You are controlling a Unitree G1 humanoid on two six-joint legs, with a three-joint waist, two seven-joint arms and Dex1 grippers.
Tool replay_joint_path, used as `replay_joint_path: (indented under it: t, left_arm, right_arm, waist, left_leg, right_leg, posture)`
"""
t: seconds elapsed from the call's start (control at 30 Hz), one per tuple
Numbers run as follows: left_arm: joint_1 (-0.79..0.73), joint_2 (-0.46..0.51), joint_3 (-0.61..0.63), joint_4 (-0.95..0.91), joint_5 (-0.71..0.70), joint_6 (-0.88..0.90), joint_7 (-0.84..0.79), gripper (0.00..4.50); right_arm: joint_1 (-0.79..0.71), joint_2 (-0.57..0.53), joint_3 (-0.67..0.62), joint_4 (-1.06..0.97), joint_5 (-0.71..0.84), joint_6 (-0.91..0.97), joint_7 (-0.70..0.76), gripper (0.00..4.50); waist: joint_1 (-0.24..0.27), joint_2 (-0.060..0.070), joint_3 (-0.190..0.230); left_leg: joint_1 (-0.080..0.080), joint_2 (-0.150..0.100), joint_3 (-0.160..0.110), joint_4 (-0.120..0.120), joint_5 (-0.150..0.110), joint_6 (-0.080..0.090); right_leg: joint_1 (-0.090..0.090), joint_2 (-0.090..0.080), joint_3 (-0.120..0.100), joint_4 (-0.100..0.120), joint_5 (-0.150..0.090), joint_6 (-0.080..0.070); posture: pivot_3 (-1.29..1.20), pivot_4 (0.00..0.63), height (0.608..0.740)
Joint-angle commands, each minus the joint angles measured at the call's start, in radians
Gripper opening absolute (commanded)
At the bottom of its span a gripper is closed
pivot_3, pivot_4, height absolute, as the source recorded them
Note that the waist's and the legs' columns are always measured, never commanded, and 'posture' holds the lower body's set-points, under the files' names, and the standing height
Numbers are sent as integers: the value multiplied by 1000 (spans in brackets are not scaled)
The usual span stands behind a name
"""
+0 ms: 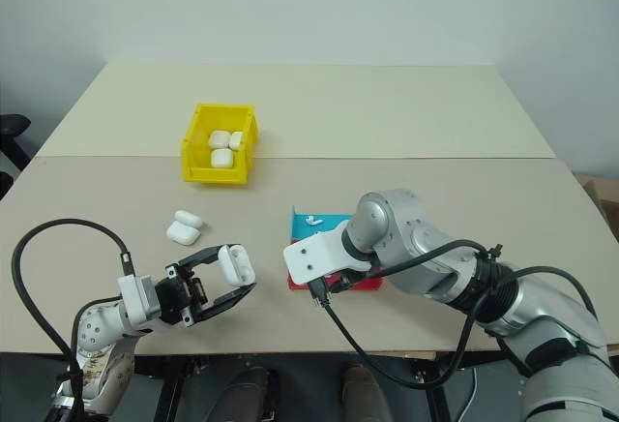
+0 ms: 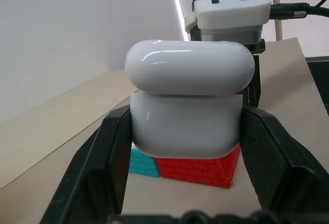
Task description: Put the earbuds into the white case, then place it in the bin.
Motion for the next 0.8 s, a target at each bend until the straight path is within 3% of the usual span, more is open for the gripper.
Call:
replay_joint_path:
  t: [0.03,0.13,0.8]
  left_arm:
    - [-2,14,18,-2,22,-14,1,2794]
    - [-4,20,21,15,15,-30,-22,2794]
    - [6,19,31,4,43,-28,-9,2794]
  right_arm:
    - [-32,6,5,-10,-18,9,22,2528]
    - [-32,19,10,0,-28,7,15,1785]
    - [-23,83,32,66,-80,-42,10,1785]
  waist:
    - [0,0,0]
    - [-2,0,0]
    - [-3,0,0]
  left_leg:
    - [0,0,0,0,0,0]
    - [0,0,0,0,0,0]
    - [0,0,0,0,0,0]
  right_leg:
    - [0,0,0,0,0,0]
    - [0,0,0,0,0,0]
    - [0,0,-1,0,0,0]
  posture:
    - [0,150,740]
    - [0,150,740]
    - [0,150,740]
